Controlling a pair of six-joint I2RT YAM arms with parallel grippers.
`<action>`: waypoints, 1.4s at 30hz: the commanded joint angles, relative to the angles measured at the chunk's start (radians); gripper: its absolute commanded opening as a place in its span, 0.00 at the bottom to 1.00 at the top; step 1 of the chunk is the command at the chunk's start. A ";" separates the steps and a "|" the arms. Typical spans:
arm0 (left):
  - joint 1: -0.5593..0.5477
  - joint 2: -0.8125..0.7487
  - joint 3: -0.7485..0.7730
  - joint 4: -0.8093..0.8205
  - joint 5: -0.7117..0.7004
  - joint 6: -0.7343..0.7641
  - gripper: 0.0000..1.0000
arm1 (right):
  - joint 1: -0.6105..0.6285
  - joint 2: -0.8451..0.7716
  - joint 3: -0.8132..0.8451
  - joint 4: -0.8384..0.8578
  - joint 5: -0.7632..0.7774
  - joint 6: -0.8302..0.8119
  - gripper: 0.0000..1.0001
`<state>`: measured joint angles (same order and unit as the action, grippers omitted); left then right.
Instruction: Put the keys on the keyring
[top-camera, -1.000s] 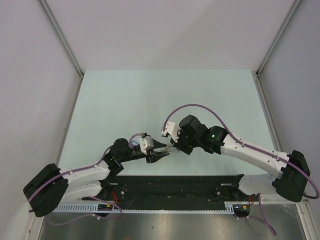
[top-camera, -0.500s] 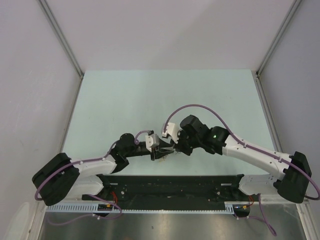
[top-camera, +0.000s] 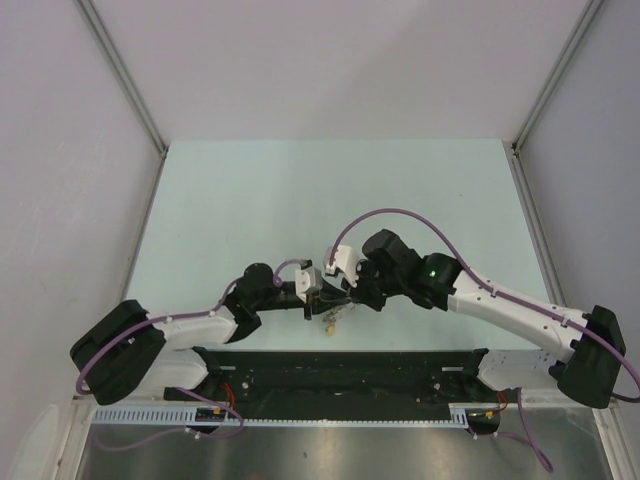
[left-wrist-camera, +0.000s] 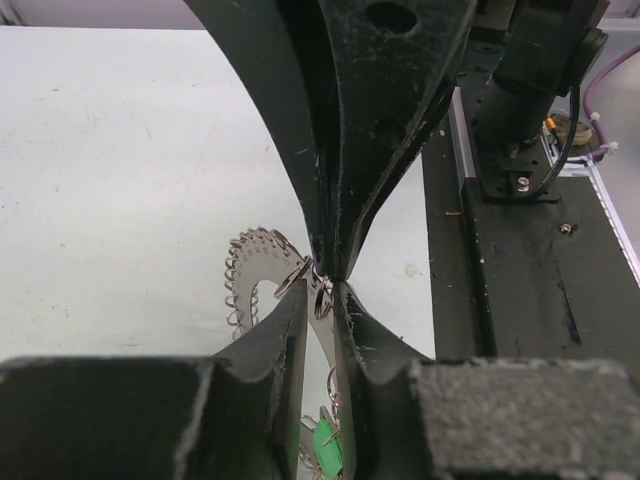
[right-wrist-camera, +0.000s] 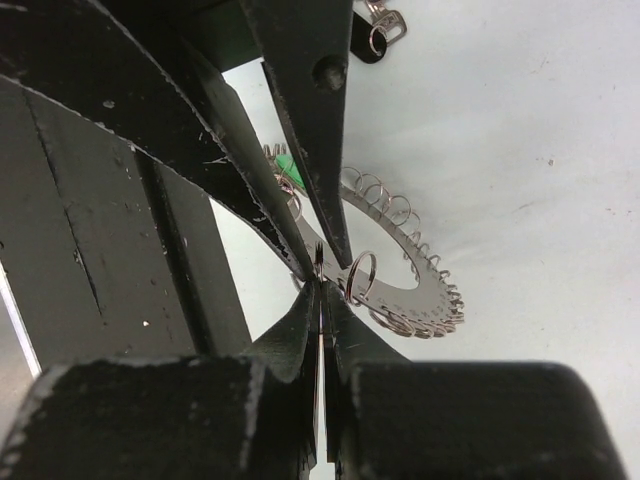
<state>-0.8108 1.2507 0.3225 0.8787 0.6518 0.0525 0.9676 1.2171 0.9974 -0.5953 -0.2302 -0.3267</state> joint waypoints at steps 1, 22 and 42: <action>0.004 0.006 0.047 0.020 0.045 0.014 0.18 | 0.010 -0.031 0.023 0.037 -0.023 -0.008 0.00; 0.010 -0.017 -0.177 0.560 -0.198 -0.310 0.00 | -0.099 -0.304 -0.215 0.417 -0.029 0.271 0.24; 0.010 -0.008 -0.209 0.664 -0.259 -0.342 0.00 | -0.124 -0.292 -0.506 0.827 -0.172 0.511 0.40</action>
<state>-0.8062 1.2587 0.1230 1.2583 0.4137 -0.2737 0.8474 0.9165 0.5056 0.0998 -0.3733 0.1440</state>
